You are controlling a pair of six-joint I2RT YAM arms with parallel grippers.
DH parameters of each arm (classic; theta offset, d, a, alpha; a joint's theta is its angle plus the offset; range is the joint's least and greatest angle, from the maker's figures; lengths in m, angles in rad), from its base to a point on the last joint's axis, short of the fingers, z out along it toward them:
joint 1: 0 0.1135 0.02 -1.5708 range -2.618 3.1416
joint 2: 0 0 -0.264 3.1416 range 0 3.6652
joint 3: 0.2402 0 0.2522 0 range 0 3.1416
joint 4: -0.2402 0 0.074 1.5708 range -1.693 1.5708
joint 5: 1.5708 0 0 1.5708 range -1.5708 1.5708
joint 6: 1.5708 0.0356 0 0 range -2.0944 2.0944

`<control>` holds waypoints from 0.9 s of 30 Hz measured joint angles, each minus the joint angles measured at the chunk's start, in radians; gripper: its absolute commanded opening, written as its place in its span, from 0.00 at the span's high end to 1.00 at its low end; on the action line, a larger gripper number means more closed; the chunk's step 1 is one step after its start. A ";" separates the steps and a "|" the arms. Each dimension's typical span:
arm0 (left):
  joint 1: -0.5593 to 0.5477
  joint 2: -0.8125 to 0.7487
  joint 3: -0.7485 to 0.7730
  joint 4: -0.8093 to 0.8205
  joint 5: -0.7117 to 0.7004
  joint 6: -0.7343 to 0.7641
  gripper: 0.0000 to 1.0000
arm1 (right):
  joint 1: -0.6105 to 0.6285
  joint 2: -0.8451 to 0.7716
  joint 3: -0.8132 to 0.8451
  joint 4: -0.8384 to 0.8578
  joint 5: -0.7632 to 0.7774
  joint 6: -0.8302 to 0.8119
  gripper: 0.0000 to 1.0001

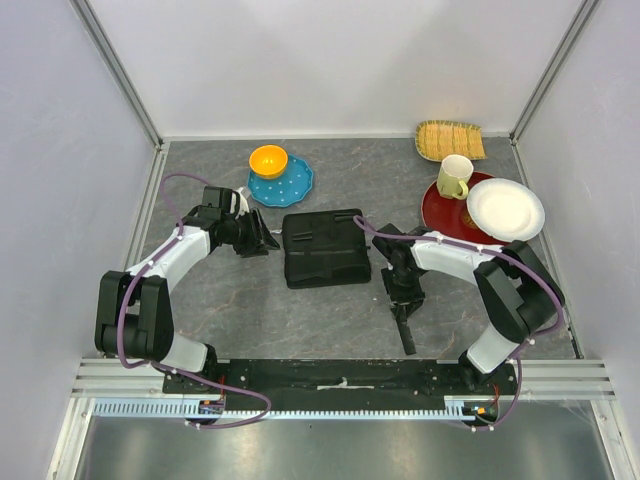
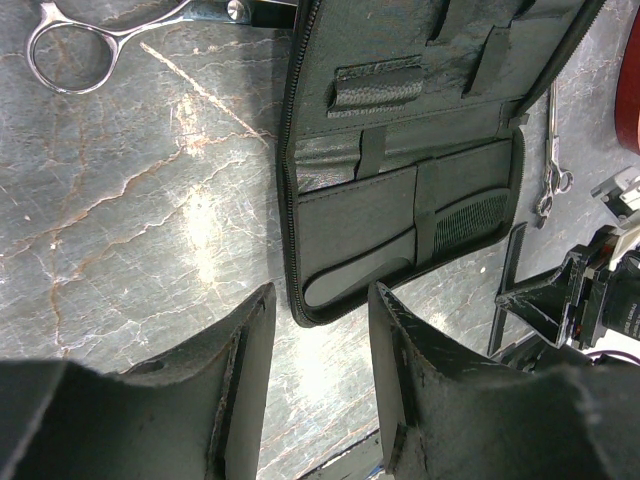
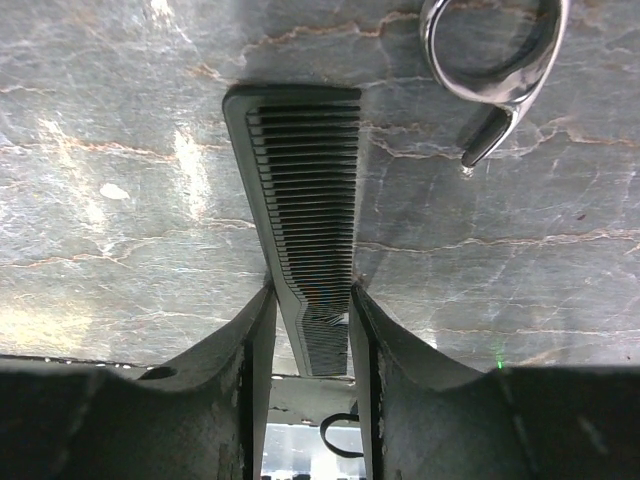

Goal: Sort the hair-cutting tools

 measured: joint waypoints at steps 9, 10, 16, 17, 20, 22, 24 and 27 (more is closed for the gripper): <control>0.000 0.000 0.000 0.000 0.000 0.000 0.51 | -0.003 0.010 0.008 -0.011 -0.004 0.000 0.65; 0.000 0.000 0.000 0.000 0.000 0.000 0.51 | -0.003 0.010 0.008 -0.011 -0.004 0.000 0.65; 0.000 0.000 0.000 0.000 0.000 0.000 0.51 | -0.003 0.010 0.012 -0.016 -0.004 0.003 0.65; 0.000 0.000 0.000 0.000 0.000 0.000 0.51 | -0.003 0.010 0.013 -0.017 -0.004 0.004 0.65; 0.000 0.000 0.000 0.000 0.000 0.000 0.51 | -0.003 0.010 0.019 -0.022 -0.004 0.008 0.65; 0.000 0.000 0.000 0.000 0.000 0.000 0.51 | -0.003 0.010 0.029 -0.022 -0.004 0.011 0.65; 0.000 0.000 0.000 0.000 0.000 0.000 0.51 | -0.002 0.010 0.043 -0.022 -0.004 0.011 0.65; 0.000 0.000 0.000 0.000 0.000 0.000 0.51 | -0.002 0.010 0.067 -0.022 -0.003 0.012 0.63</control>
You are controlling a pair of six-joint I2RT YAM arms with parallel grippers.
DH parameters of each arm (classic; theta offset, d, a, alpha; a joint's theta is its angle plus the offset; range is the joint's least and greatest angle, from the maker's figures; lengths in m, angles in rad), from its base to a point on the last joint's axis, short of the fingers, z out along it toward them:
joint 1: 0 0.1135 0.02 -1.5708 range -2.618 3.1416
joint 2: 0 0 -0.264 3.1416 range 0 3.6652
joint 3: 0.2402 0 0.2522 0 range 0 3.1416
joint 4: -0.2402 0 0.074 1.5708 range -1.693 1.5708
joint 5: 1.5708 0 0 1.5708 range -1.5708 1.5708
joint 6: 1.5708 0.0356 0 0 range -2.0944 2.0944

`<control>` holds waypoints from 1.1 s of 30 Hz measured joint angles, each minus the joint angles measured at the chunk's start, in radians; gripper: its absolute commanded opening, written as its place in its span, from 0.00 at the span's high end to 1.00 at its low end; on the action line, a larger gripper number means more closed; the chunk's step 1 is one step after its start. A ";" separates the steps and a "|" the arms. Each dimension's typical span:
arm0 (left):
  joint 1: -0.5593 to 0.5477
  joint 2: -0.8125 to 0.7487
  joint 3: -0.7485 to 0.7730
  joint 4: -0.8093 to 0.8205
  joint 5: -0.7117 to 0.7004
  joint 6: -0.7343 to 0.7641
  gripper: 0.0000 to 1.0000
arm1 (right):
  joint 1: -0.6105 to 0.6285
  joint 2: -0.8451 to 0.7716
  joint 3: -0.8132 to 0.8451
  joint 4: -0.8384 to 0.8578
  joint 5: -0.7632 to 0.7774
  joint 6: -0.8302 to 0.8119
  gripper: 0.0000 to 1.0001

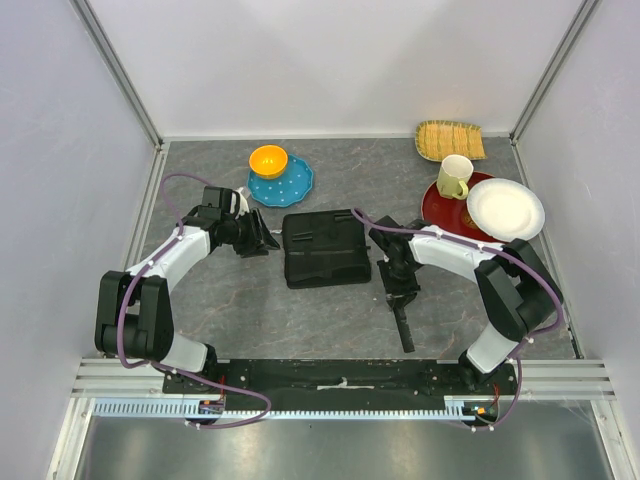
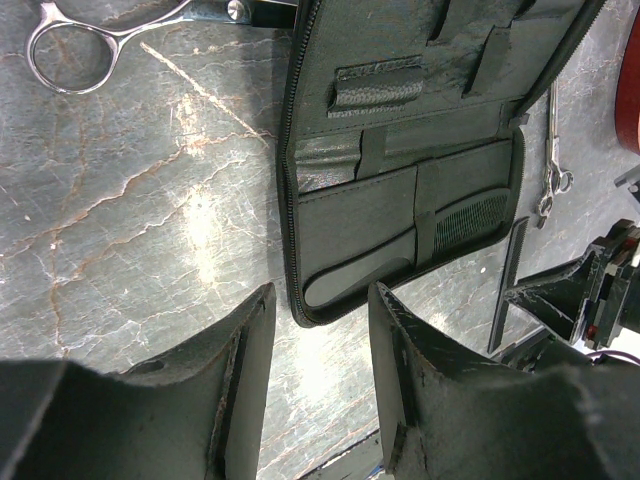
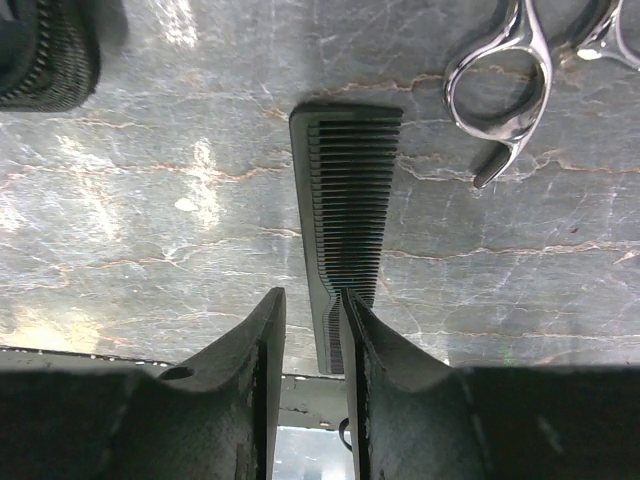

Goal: Sort the hair-cutting tools

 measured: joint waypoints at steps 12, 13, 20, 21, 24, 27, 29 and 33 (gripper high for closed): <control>0.000 0.000 0.000 0.000 0.000 0.000 0.51 | 0.000 -0.013 -0.008 0.015 0.052 0.014 0.41; 0.000 0.000 0.000 0.000 0.000 0.000 0.51 | 0.000 -0.016 -0.018 0.016 0.055 0.014 0.41; 0.000 0.000 0.000 0.000 0.000 0.000 0.51 | 0.000 -0.016 -0.059 0.049 0.038 0.020 0.55; 0.000 0.000 0.000 0.000 0.000 0.000 0.51 | 0.000 -0.016 -0.059 0.049 0.036 0.018 0.58; 0.000 0.000 0.000 0.000 0.000 0.000 0.51 | 0.000 -0.016 -0.061 0.050 0.029 0.017 0.64; 0.000 0.000 0.000 0.000 0.000 0.000 0.51 | 0.000 -0.015 -0.061 0.050 0.026 0.017 0.67; 0.000 0.000 0.000 0.000 0.000 0.000 0.51 | -0.001 -0.015 -0.061 0.050 0.025 0.018 0.68; 0.000 0.000 0.000 0.000 0.000 0.000 0.51 | -0.001 -0.016 -0.061 0.050 0.025 0.018 0.68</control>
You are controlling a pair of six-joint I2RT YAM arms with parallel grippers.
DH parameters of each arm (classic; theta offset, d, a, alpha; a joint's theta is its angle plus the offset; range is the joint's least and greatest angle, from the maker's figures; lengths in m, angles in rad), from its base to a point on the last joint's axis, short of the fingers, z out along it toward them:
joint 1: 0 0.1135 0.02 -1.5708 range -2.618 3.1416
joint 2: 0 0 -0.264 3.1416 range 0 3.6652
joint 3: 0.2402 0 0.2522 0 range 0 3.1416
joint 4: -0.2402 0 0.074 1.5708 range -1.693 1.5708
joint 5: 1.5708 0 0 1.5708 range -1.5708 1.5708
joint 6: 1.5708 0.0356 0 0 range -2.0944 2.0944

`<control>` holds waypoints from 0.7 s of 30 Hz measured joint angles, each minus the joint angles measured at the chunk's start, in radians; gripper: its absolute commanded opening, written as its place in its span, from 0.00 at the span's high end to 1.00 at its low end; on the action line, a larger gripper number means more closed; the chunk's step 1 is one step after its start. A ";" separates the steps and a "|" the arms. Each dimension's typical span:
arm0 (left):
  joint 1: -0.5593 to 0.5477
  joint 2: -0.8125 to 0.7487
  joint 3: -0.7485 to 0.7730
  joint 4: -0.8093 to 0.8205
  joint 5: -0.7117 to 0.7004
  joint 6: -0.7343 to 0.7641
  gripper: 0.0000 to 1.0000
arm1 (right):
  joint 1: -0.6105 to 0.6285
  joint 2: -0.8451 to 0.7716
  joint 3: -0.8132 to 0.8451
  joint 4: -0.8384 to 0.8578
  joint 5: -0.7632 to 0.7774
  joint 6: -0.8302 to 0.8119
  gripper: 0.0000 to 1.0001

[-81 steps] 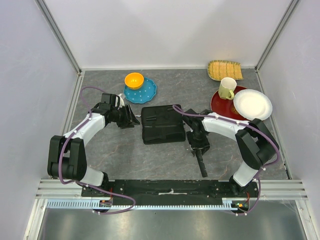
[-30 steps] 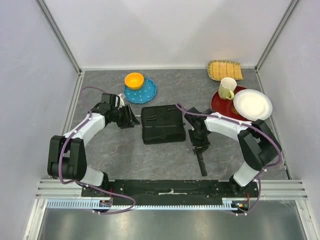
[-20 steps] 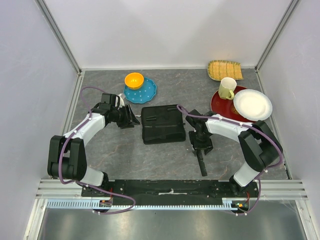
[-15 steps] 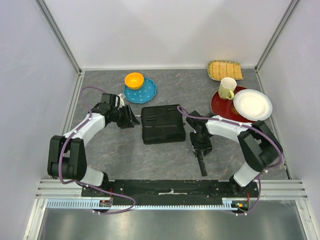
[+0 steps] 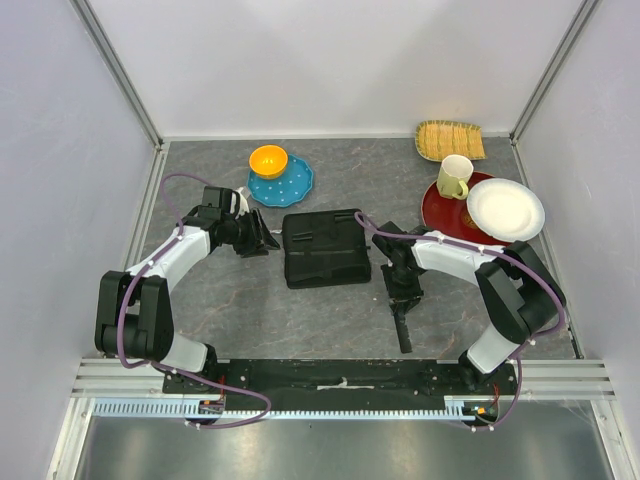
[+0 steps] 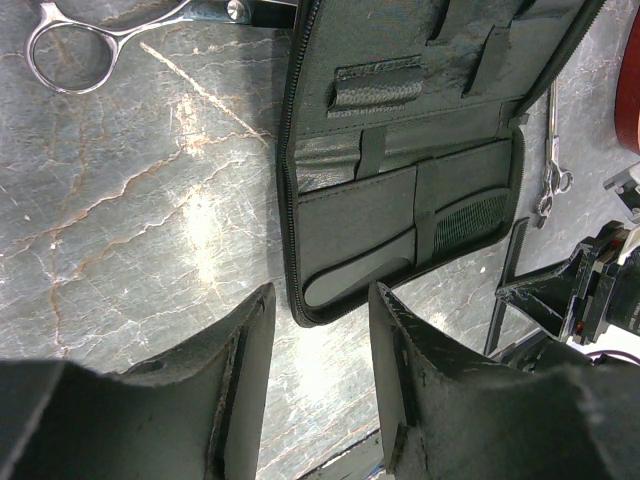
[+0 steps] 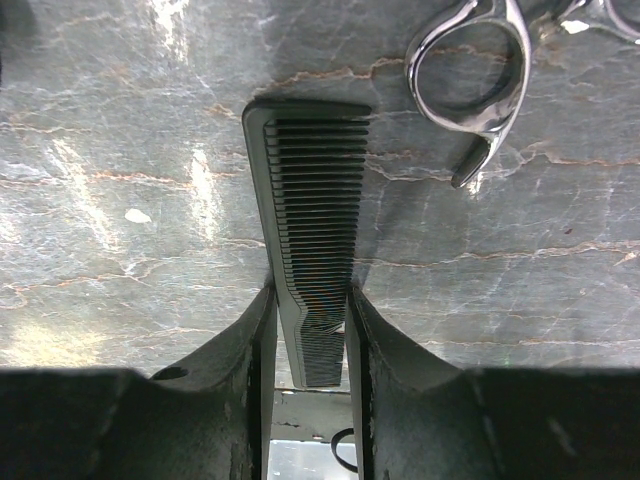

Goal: Sort the hair-cutting tools

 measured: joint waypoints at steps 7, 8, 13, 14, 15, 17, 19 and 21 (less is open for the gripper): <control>0.000 0.000 0.000 0.000 0.000 0.000 0.51 | 0.000 -0.003 0.000 0.000 -0.010 0.002 0.68; 0.000 0.000 0.000 0.000 0.000 0.000 0.51 | 0.000 -0.004 0.000 0.000 -0.011 0.002 0.68; 0.000 0.000 0.000 0.000 0.000 0.000 0.51 | 0.001 -0.010 0.003 -0.002 -0.019 0.008 0.68; 0.000 0.000 0.000 0.000 0.000 0.000 0.51 | 0.001 -0.010 0.004 -0.002 -0.020 0.008 0.68; 0.000 0.000 0.000 0.000 0.000 0.000 0.51 | 0.001 -0.011 0.006 -0.003 -0.020 0.008 0.68; 0.000 0.000 0.000 0.000 0.000 0.000 0.51 | 0.001 -0.011 0.014 -0.004 -0.021 0.008 0.67; 0.000 0.000 0.000 0.000 0.000 0.000 0.51 | 0.001 -0.011 0.023 -0.005 -0.021 0.008 0.62; 0.000 0.000 0.000 0.000 0.000 0.000 0.51 | 0.001 -0.016 0.028 -0.005 -0.014 0.011 0.54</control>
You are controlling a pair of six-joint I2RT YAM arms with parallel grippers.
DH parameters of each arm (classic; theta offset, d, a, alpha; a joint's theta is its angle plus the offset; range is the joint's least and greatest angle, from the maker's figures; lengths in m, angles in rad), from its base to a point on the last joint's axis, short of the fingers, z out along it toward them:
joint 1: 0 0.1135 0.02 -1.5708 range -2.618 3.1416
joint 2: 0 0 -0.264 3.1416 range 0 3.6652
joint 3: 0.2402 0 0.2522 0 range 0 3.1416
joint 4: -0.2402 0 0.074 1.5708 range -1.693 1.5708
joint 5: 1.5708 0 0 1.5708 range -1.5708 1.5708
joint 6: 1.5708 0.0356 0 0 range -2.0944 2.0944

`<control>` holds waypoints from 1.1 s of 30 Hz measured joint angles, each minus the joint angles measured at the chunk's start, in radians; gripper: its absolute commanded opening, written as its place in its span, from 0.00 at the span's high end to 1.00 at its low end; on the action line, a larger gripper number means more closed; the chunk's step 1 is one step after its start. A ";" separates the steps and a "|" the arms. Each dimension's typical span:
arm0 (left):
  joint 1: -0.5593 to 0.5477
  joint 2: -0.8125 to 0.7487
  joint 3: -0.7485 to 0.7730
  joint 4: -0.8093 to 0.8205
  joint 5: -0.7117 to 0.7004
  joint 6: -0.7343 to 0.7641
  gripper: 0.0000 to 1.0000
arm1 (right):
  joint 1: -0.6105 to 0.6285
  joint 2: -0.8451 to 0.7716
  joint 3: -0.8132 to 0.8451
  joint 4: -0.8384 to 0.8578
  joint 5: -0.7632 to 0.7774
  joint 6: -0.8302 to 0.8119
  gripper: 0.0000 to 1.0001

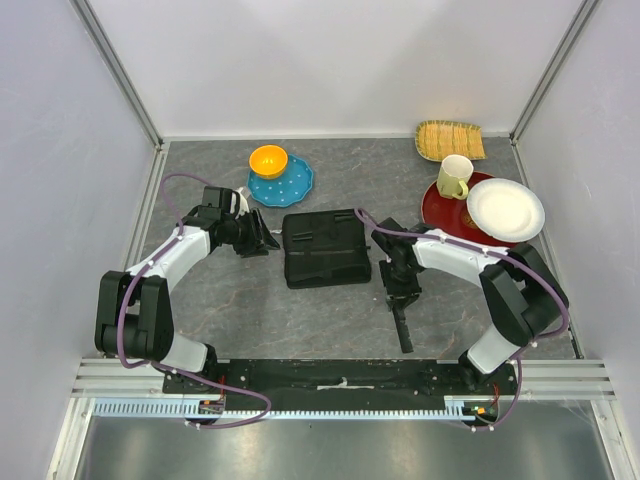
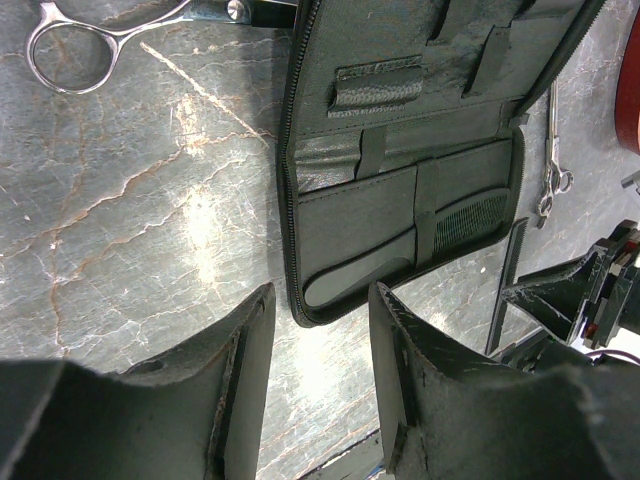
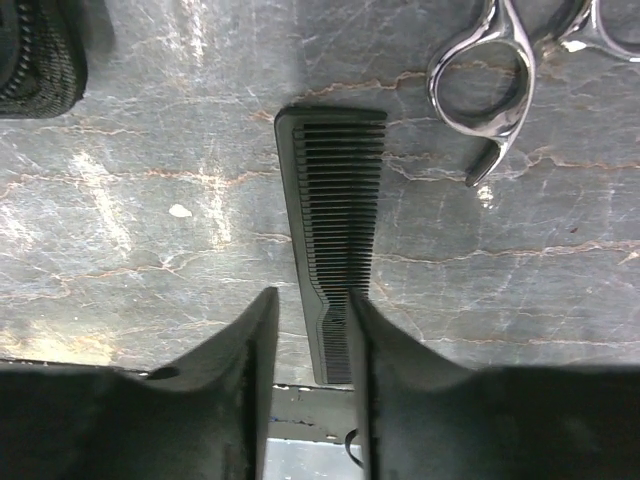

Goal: Sort the hair-cutting tools

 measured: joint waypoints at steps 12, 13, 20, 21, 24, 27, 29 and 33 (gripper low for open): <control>0.000 0.000 0.000 0.000 0.000 0.000 0.51 | 0.000 -0.023 -0.028 0.016 0.049 0.003 0.44; 0.000 0.000 0.000 0.000 0.000 0.000 0.51 | 0.000 -0.022 -0.038 0.020 0.048 0.003 0.46; 0.000 0.000 0.000 0.000 0.002 0.000 0.51 | -0.001 -0.022 -0.062 0.030 0.018 0.003 0.64; 0.000 0.000 0.000 0.000 0.003 0.000 0.51 | -0.001 -0.027 -0.067 0.031 0.015 0.006 0.66; 0.000 0.000 0.000 0.000 0.004 0.000 0.51 | 0.000 -0.047 -0.085 0.045 0.011 0.024 0.68; 0.000 0.000 0.000 0.000 0.007 0.000 0.51 | 0.021 -0.076 -0.114 0.054 -0.009 0.064 0.70; 0.000 0.000 0.000 0.000 0.008 0.000 0.51 | 0.051 -0.092 -0.130 0.060 -0.022 0.101 0.71; 0.000 0.000 0.000 0.000 0.014 0.000 0.51 | 0.131 -0.111 -0.138 0.071 -0.042 0.177 0.71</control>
